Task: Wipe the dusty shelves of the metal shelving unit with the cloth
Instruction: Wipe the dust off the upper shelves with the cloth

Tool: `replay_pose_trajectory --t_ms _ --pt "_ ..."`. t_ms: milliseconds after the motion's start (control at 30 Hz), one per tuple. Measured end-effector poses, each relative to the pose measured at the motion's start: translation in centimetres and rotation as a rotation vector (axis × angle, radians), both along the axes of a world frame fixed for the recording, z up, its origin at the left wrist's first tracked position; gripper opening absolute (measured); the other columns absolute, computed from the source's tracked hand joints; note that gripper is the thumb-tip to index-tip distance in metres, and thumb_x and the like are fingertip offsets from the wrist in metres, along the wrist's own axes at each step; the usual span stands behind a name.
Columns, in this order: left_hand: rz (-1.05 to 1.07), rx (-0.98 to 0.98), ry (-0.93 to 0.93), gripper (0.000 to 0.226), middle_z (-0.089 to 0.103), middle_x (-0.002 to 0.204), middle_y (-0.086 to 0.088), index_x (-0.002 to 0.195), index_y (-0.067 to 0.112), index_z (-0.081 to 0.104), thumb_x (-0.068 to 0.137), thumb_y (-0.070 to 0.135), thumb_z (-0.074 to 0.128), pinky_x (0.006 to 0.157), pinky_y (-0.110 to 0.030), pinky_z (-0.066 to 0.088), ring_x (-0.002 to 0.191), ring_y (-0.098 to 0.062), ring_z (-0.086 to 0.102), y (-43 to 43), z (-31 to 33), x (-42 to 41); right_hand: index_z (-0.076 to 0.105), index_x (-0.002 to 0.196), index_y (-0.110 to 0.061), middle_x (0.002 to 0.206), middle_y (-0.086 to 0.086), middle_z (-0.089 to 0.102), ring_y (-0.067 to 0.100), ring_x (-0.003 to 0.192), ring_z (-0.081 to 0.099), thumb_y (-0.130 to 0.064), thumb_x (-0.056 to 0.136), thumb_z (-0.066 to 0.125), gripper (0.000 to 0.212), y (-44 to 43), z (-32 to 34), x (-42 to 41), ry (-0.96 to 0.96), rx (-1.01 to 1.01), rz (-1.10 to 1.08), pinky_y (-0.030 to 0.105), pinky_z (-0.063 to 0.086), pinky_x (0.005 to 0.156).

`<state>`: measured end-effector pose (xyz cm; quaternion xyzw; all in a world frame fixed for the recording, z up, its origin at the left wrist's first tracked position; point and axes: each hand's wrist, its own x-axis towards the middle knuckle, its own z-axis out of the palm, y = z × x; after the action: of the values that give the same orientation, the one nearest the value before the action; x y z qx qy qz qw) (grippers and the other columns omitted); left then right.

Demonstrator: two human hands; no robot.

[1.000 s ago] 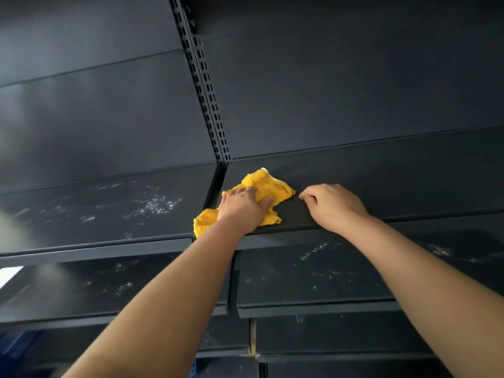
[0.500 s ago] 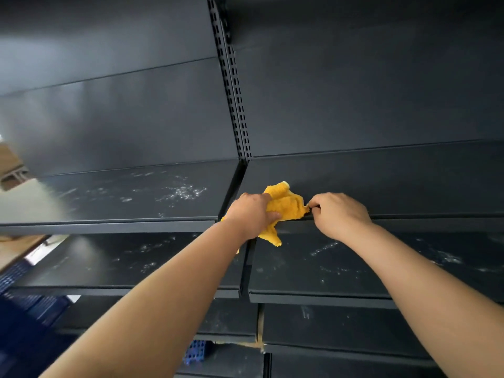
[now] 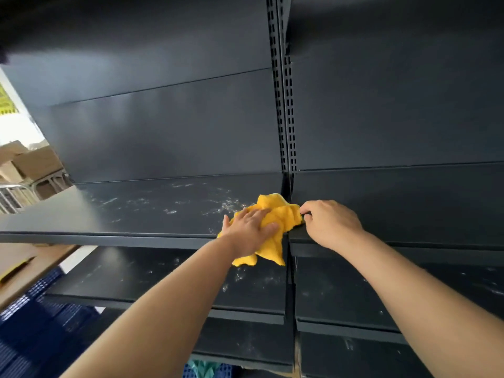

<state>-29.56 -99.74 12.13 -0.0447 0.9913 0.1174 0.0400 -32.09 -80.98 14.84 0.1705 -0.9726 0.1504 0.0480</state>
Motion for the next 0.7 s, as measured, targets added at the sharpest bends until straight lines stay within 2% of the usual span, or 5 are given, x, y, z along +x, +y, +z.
replay_pose_trajectory --t_ms 367,467,567,633,700 --pt "-0.013 -0.012 -0.005 0.068 0.010 0.162 0.001 0.153 0.029 0.017 0.095 0.064 0.018 0.118 -0.054 -0.008 0.150 -0.023 -0.004 -2.2 0.0 -6.7 0.052 0.129 -0.025 0.124 0.000 0.060 0.024 0.106 0.058 -0.027 0.100 0.036 0.032 -4.6 -1.2 -1.6 0.038 -0.057 -0.092 0.037 0.052 0.080" --pt "-0.021 0.335 -0.086 0.059 0.028 0.155 0.000 0.149 0.031 0.031 0.097 0.059 0.031 0.120 -0.050 0.009 0.148 -0.029 0.013 -4.0 1.2 -7.3 0.047 0.135 -0.021 0.132 0.003 0.055 0.024 0.114 0.055 -0.031 0.102 0.034 0.037 -6.6 -1.1 -2.0 0.048 -0.158 -0.065 0.038 0.049 0.088" --pt "0.051 0.437 0.160 0.024 0.061 0.107 0.001 0.102 0.022 0.064 0.097 0.027 0.042 0.084 -0.036 0.047 0.101 -0.025 0.055 -8.3 2.1 -6.9 0.044 0.138 -0.019 0.137 0.006 0.052 0.027 0.122 0.049 -0.048 0.099 0.033 0.050 -9.8 -1.0 -2.5 0.017 -0.159 -0.068 0.041 0.047 0.094" --pt "0.118 0.185 0.253 0.024 0.060 0.090 -0.010 0.071 0.018 0.051 0.088 0.006 0.039 0.064 -0.033 0.041 0.085 -0.031 0.051 -11.5 2.2 -6.3 0.032 0.146 -0.020 0.148 0.011 0.039 0.034 0.133 0.037 -0.070 0.089 0.027 0.075 -12.4 -1.2 -2.8 -0.090 -0.072 -0.108 0.047 0.044 0.099" --pt "0.182 0.076 0.245 0.023 0.058 0.097 -0.016 0.081 0.013 0.057 0.081 -0.001 0.039 0.066 -0.033 0.039 0.094 -0.034 0.052 -14.2 2.1 -5.6 0.013 0.152 -0.022 0.158 0.018 0.011 0.042 0.143 0.015 -0.084 0.078 0.026 0.098 -14.8 -1.8 -3.1 -0.214 -0.001 -0.158 0.053 0.036 0.106"
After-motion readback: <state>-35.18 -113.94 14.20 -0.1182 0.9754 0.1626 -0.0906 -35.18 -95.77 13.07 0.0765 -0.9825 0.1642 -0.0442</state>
